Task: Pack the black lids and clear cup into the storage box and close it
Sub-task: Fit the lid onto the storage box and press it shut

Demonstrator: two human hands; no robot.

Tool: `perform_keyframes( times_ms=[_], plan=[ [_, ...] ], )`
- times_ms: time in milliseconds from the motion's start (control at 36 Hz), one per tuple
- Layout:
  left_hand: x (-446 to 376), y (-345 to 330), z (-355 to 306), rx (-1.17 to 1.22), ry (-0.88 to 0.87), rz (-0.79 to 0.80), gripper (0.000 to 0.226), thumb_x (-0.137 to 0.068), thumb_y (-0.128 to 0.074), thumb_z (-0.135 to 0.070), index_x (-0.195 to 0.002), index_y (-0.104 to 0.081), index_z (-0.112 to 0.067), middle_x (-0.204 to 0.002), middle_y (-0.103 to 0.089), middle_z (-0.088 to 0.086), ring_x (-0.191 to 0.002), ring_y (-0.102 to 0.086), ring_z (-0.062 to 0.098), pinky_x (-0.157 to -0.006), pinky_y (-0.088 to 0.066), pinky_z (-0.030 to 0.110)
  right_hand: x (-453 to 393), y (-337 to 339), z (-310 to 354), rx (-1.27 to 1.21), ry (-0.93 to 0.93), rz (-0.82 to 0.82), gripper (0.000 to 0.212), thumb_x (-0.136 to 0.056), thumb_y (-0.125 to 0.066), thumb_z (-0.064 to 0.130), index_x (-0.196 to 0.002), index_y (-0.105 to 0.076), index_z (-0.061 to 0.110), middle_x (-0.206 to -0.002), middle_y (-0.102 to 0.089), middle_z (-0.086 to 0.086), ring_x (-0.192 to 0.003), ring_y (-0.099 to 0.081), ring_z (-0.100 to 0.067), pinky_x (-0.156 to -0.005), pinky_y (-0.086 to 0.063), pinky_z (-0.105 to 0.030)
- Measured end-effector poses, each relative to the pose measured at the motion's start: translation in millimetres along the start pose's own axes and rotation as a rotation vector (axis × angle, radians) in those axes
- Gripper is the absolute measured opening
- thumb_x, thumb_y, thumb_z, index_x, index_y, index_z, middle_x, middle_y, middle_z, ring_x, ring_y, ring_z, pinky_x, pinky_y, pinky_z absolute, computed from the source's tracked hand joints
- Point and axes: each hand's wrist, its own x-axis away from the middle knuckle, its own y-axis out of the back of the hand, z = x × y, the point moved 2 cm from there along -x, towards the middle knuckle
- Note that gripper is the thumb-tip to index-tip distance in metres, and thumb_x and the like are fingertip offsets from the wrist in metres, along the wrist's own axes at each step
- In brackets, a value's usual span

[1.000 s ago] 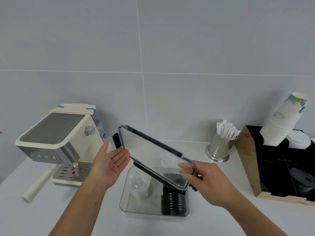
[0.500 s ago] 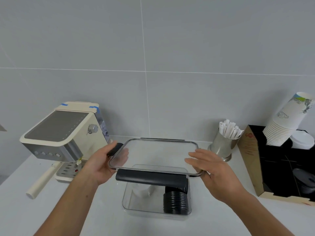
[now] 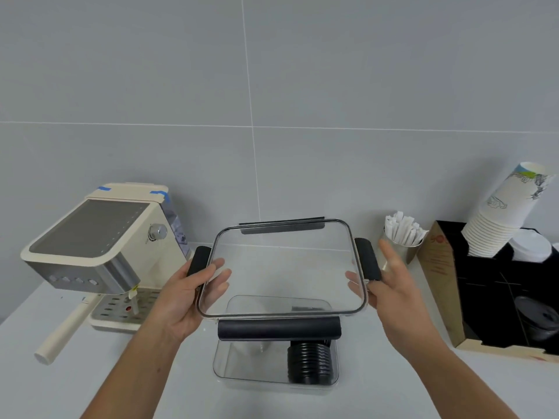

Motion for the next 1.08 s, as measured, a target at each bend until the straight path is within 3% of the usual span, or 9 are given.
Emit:
perform_keyframes(
  times_ms=[111,167,250,417,528,639,861,1083],
  plan=[
    [1,2,0,-0.030,-0.018,0.004,0.020,-0.095,-0.056,0.000,-0.112,-0.063,-0.008,-0.110,-0.072,0.007,-0.077,-0.078,0.018,-0.050,-0.061,0.025,0,-4,11,-0.403,-0.258,0.002,0.033,-0.099,-0.044,0.008,-0.129,-0.058,0.009,-0.105,-0.073,-0.022,-0.092,-0.073,-0.034,-0.073,-0.062,-0.037],
    [1,2,-1,-0.043,-0.030,0.006,0.020,-0.095,-0.056,0.000,-0.110,-0.064,-0.011,-0.110,-0.072,0.007,-0.076,-0.078,0.018,-0.051,-0.061,0.025,-2,-4,11,-0.464,-0.334,0.021,0.035,-0.097,-0.049,0.023,-0.121,-0.061,0.000,-0.105,-0.073,-0.023,-0.087,-0.074,-0.032,-0.066,-0.062,-0.034],
    [0,1,-2,-0.060,-0.047,0.010,0.021,-0.094,-0.056,0.000,-0.109,-0.065,-0.013,-0.110,-0.073,0.007,-0.075,-0.078,0.018,-0.053,-0.062,0.026,-7,-3,8,-0.377,-0.343,0.038,0.034,-0.097,-0.052,0.025,-0.114,-0.062,-0.003,-0.096,-0.074,-0.020,-0.074,-0.073,-0.027,-0.060,-0.061,-0.032],
    [-2,2,0,-0.138,-0.060,0.001,0.019,-0.094,-0.058,0.000,-0.105,-0.067,-0.013,-0.104,-0.075,0.006,-0.076,-0.078,0.020,-0.054,-0.063,0.027,-9,0,-1,-0.060,-0.279,0.038,0.021,-0.090,-0.062,0.000,-0.111,-0.061,0.002,-0.085,-0.070,-0.019,-0.065,-0.068,-0.024,-0.060,-0.058,-0.033],
    [-11,9,6,-0.235,-0.054,-0.056,0.015,-0.096,-0.058,-0.005,-0.107,-0.066,-0.011,-0.103,-0.075,0.007,-0.086,-0.074,0.025,-0.060,-0.064,0.029,-11,0,-10,-0.026,-0.295,0.029,0.021,-0.089,-0.063,-0.002,-0.110,-0.060,0.000,-0.090,-0.069,-0.022,-0.064,-0.068,-0.024,-0.058,-0.059,-0.030],
    [-25,20,18,-0.309,-0.031,-0.118,0.012,-0.095,-0.061,-0.005,-0.106,-0.065,-0.006,-0.103,-0.075,0.009,-0.083,-0.074,0.026,-0.062,-0.062,0.029,-15,2,-23,0.033,-0.320,0.009,0.021,-0.087,-0.066,-0.002,-0.107,-0.061,0.005,-0.099,-0.066,-0.021,-0.069,-0.069,-0.027,-0.060,-0.059,-0.033],
    [-42,33,42,-0.410,0.072,-0.174,0.008,-0.094,-0.063,-0.005,-0.100,-0.065,-0.001,-0.095,-0.071,0.014,-0.074,-0.070,0.025,-0.056,-0.059,0.025,-23,5,-58,0.090,-0.418,-0.023,0.020,-0.086,-0.066,-0.004,-0.104,-0.062,0.003,-0.093,-0.061,-0.017,-0.069,-0.068,-0.028,-0.065,-0.059,-0.036],
    [-61,42,57,-0.415,0.078,-0.248,0.006,-0.094,-0.063,-0.005,-0.093,-0.066,0.000,-0.098,-0.072,0.019,-0.079,-0.070,0.027,-0.073,-0.059,0.031,-32,2,-81,0.124,-0.494,-0.067,0.004,-0.090,-0.061,-0.001,-0.092,-0.062,0.002,-0.085,-0.061,-0.020,-0.069,-0.065,-0.029,-0.070,-0.061,-0.040]
  ],
)
